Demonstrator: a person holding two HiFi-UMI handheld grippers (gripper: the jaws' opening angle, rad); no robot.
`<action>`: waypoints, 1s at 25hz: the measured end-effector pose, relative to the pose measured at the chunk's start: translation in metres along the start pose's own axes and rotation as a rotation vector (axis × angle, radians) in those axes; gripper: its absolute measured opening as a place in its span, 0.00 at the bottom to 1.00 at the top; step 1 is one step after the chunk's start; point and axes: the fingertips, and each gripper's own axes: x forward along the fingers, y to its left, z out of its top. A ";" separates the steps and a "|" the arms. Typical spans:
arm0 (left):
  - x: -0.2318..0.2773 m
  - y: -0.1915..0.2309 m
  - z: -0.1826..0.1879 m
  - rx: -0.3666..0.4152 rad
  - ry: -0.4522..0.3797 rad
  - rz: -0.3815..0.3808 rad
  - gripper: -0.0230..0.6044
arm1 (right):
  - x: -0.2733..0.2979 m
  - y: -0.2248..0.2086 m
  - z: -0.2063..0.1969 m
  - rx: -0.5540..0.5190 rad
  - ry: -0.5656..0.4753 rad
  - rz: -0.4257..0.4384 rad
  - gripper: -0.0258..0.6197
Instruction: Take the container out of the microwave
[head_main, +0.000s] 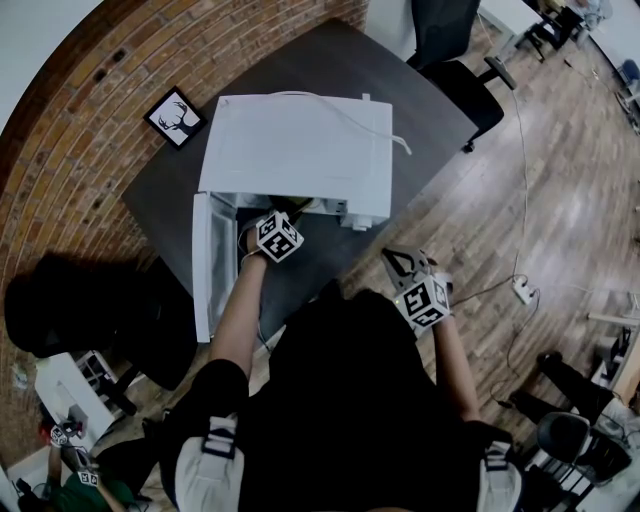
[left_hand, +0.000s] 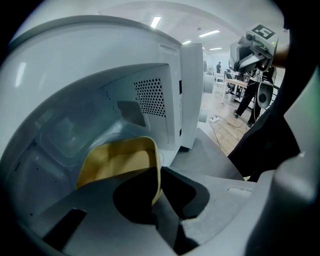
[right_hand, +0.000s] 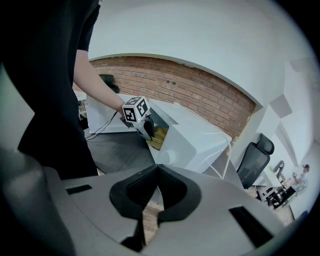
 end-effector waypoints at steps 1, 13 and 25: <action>0.000 0.000 0.000 0.002 0.000 0.002 0.08 | 0.000 0.000 -0.001 -0.002 -0.001 0.000 0.04; -0.004 -0.001 0.004 0.023 0.009 0.030 0.08 | -0.006 -0.006 -0.006 0.020 -0.023 -0.004 0.04; -0.026 -0.026 0.014 -0.038 0.000 0.080 0.08 | -0.012 -0.010 0.010 -0.063 -0.063 0.074 0.04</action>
